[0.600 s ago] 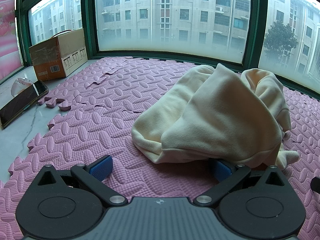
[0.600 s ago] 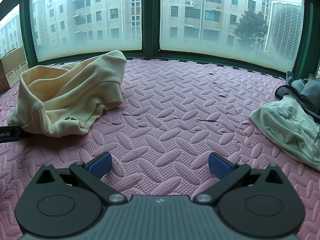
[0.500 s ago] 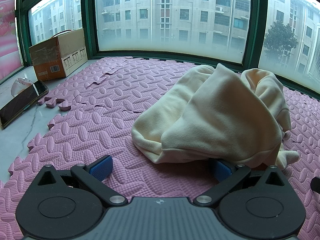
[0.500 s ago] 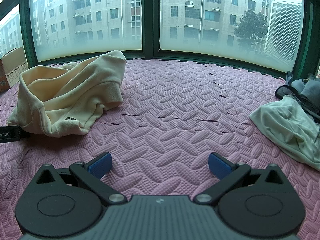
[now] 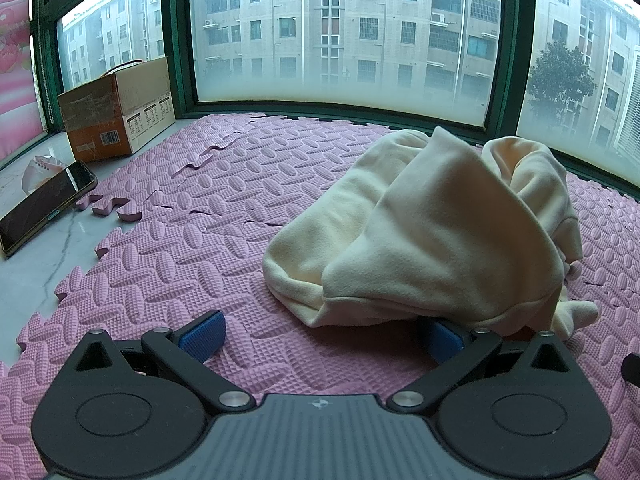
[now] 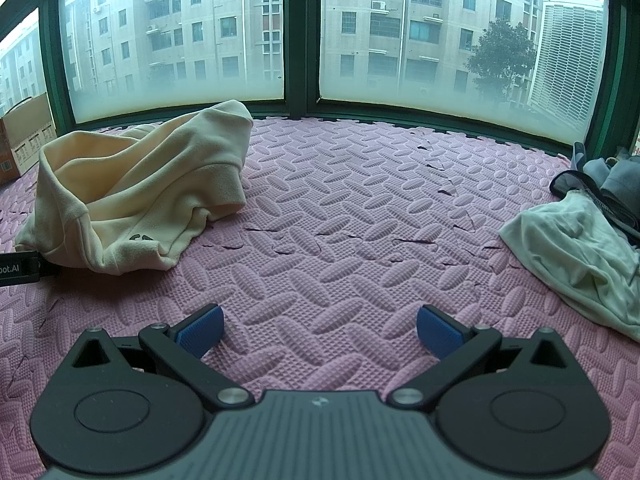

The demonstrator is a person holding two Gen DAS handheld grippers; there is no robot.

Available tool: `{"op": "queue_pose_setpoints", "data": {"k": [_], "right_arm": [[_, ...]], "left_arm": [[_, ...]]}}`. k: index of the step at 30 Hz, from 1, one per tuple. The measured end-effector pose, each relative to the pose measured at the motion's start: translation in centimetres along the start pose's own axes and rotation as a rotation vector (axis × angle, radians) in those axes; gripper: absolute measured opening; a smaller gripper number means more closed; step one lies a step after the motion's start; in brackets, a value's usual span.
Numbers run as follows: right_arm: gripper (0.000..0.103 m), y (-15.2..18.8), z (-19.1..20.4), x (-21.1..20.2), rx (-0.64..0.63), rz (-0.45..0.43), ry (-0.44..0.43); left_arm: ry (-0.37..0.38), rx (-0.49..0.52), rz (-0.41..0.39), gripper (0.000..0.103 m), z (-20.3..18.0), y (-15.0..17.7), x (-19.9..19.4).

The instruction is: Fold clothes

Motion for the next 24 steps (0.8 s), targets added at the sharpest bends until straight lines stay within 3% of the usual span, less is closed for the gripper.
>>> {"op": "queue_pose_setpoints", "data": {"k": [24], "right_arm": [[0.103, -0.13, 0.03, -0.02, -0.002, -0.001, 0.001]], "left_arm": [[0.000, 0.000, 0.000, 0.103, 0.00, 0.01, -0.03]]}}
Point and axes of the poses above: each gripper's, at about its wrist camera, not at the fingertips, and x roughly the way its jaws point, z to its left, y to its underside, the point moved 7 cm from there along x, roughly the way its jaws point, and after that the axes turned 9 degrees about x, right-handed, at the moved point
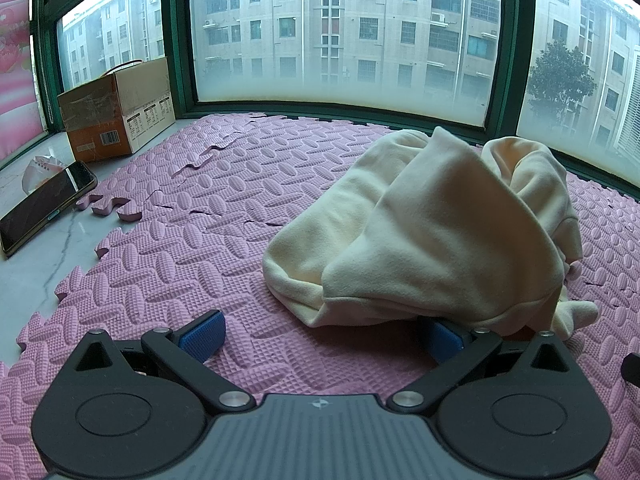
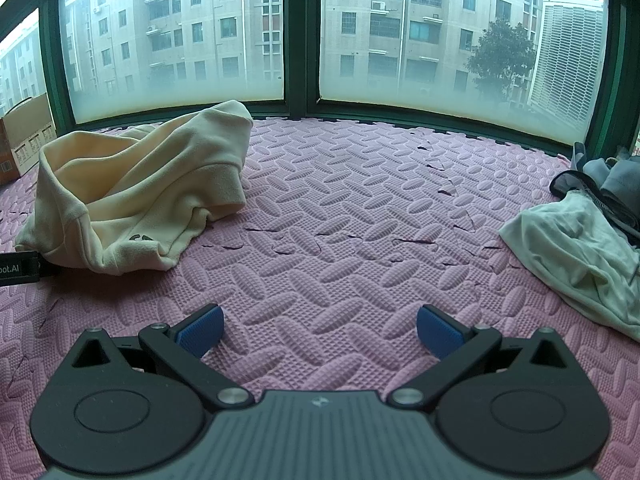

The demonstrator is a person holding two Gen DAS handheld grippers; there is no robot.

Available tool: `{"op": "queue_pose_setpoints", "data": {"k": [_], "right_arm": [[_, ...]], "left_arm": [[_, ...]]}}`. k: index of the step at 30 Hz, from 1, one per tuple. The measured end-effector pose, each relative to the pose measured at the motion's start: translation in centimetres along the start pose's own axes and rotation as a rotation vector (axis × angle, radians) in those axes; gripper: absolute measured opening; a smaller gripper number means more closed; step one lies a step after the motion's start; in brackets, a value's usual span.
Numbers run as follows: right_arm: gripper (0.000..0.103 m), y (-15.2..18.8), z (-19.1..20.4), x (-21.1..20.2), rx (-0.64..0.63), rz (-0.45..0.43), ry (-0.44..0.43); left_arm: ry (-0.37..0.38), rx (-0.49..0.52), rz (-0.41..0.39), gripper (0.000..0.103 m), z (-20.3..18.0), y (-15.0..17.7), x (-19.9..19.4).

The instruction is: Fold clothes

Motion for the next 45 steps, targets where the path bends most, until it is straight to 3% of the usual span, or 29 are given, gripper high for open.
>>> {"op": "queue_pose_setpoints", "data": {"k": [13, 20, 23, 30, 45], "right_arm": [[0.103, 0.0, 0.1, 0.0, 0.001, 0.002, 0.000], [0.103, -0.1, 0.2, 0.1, 0.000, 0.016, 0.005], [0.103, 0.0, 0.3, -0.1, 0.011, 0.016, 0.010], [0.103, 0.3, 1.2, -1.9, 0.032, 0.007, 0.017], [0.103, 1.6, 5.4, -10.2, -0.030, -0.032, -0.059]], "left_arm": [[0.019, 0.012, 0.029, 0.103, 0.2, -0.3, 0.1], [0.055, 0.032, 0.109, 0.103, 0.8, -0.4, -0.2], [0.037, 0.035, 0.129, 0.103, 1.7, -0.2, -1.0], [0.002, 0.089, 0.115, 0.103, 4.3, -0.3, -3.8], [0.033, 0.144, 0.041, 0.103, 7.9, -0.1, -12.7]]}}
Point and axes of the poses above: each gripper's, at about its wrist camera, not at the fingertips, and x roughly the way its jaws point, z to its left, y to its underside, the point moved 7 cm from there along x, roughly the way its jaws point, and after that the axes turned 9 degrees about x, right-handed, at the moved point
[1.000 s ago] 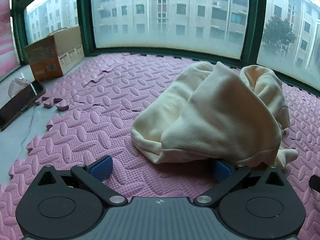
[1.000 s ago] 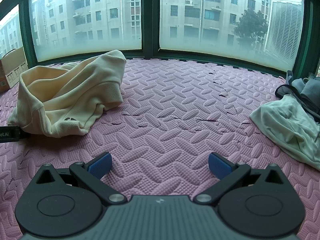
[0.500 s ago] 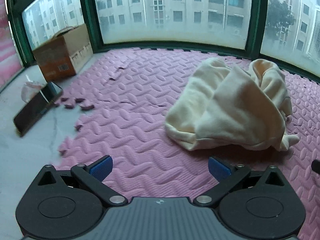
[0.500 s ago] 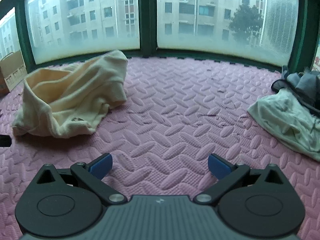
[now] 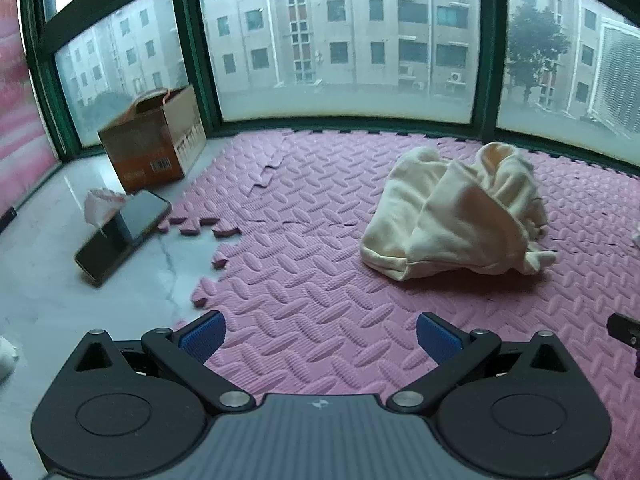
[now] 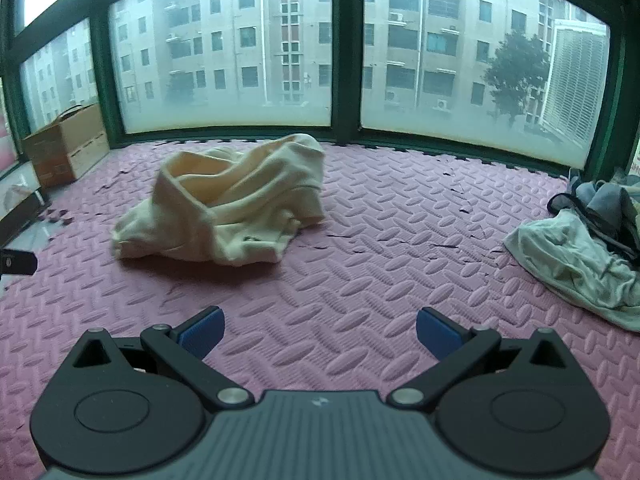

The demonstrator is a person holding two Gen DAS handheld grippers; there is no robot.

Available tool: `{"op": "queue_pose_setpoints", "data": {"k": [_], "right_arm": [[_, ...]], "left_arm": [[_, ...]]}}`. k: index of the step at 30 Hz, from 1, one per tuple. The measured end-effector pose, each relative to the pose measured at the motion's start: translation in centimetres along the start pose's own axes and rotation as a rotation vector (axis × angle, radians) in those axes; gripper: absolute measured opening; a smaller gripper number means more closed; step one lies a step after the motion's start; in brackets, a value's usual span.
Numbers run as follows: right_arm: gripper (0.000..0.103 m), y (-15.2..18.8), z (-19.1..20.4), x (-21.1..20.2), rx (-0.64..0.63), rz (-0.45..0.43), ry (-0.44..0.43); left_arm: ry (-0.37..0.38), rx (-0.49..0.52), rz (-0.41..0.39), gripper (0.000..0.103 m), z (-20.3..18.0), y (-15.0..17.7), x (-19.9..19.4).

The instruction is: Fold clothes

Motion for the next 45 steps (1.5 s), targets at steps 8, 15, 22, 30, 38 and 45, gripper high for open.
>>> {"op": "queue_pose_setpoints", "data": {"k": [8, 15, 22, 30, 38, 45], "right_arm": [[0.103, 1.3, 1.3, -6.0, -0.030, -0.040, -0.027], [0.103, 2.5, 2.3, -11.0, -0.061, -0.101, -0.050], [0.103, 3.1, 3.9, -14.2, -0.096, -0.129, -0.096], [0.103, 3.5, 4.8, -15.8, -0.068, -0.129, -0.125], [0.103, 4.5, 4.3, -15.4, -0.029, -0.070, -0.103], [0.103, 4.5, 4.3, -15.4, -0.024, -0.059, -0.098]], "left_arm": [[0.016, 0.053, -0.065, 0.103, 1.3, 0.9, -6.4], [0.021, 0.069, -0.071, 0.103, 2.0, 3.5, -10.5], [0.067, 0.081, -0.089, 0.103, 1.3, 5.1, -13.1], [0.095, 0.063, -0.118, 0.103, 0.4, 4.9, -14.3], [0.125, 0.032, -0.109, 0.103, -1.4, 4.7, -14.2], [0.128, 0.040, -0.091, 0.103, -2.4, 4.1, -13.6]]}}
Point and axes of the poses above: each gripper's, at about its wrist camera, not at the fingertips, and x roughly the way its jaws point, z to its left, y to its underside, the point moved 7 cm from there along x, roughly the way its jaws point, and after that the axes turned 9 degrees about x, right-handed, at the moved point
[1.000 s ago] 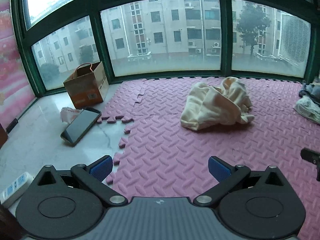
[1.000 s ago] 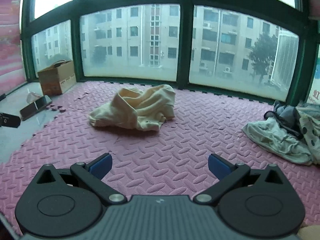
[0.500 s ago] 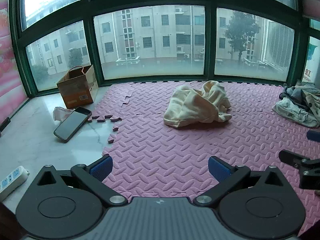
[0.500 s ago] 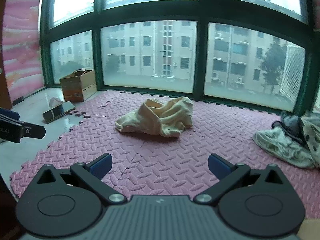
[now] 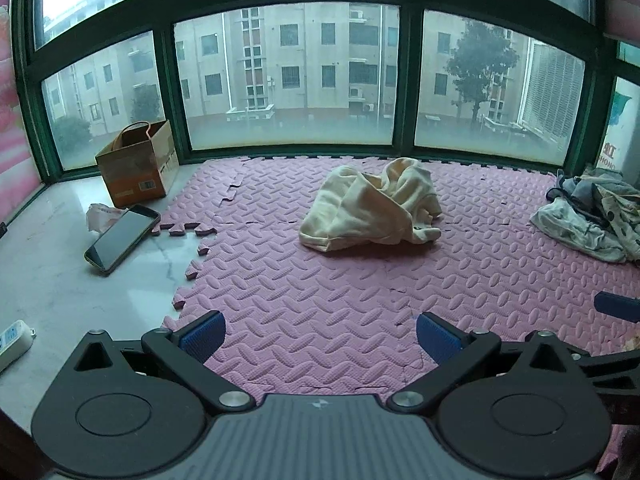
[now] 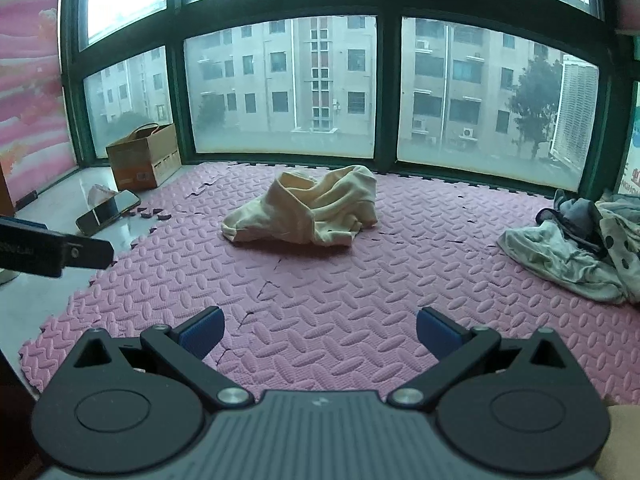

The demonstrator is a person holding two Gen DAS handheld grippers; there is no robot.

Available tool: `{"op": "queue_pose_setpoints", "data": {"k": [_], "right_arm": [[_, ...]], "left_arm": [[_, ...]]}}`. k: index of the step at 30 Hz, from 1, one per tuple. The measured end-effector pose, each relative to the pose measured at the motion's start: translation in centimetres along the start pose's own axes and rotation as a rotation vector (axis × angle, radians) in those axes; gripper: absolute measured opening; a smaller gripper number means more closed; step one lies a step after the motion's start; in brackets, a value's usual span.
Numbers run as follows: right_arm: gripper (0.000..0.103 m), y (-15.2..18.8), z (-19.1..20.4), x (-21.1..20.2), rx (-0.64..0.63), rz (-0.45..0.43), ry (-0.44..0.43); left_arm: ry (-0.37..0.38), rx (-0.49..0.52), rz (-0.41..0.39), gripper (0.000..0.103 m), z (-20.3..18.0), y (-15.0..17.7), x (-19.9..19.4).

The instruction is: Fold clothes

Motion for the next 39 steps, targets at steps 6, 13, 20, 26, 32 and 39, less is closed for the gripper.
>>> {"op": "queue_pose_setpoints", "data": {"k": [6, 13, 20, 26, 32, 39], "right_arm": [[0.103, -0.2, 0.3, 0.8, -0.016, 0.017, 0.004], [0.103, -0.3, 1.2, 2.0, -0.052, 0.041, 0.002], [0.103, -1.1, 1.9, 3.4, -0.082, 0.048, -0.022], [0.103, -1.6, 1.6, 5.8, -0.077, 0.058, -0.022], [0.103, -2.0, 0.9, 8.4, -0.052, 0.084, -0.015], [0.103, -2.6, 0.6, 11.0, -0.047, 0.105, -0.010]], "left_arm": [[-0.009, -0.001, 0.004, 0.103, 0.2, -0.9, 0.7], [-0.011, 0.014, 0.028, 0.103, 0.0, -1.5, 2.4], [-0.001, 0.011, 0.050, 0.103, 0.2, -2.3, 4.4], [-0.001, 0.016, 0.077, 0.103, 0.4, -2.9, 7.1], [-0.003, 0.011, 0.094, 0.103, 0.9, -3.5, 9.6], [-0.015, 0.007, 0.140, 0.103, 1.5, -3.7, 12.8]]}}
Point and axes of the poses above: each gripper's, at about its wrist camera, not at the fingertips, and x roughly the way its jaws point, z to its left, y to its underside, the point moved 7 cm from there along x, roughly the way its jaws point, and after that the axes turned 9 degrees about x, right-handed, at the moved point
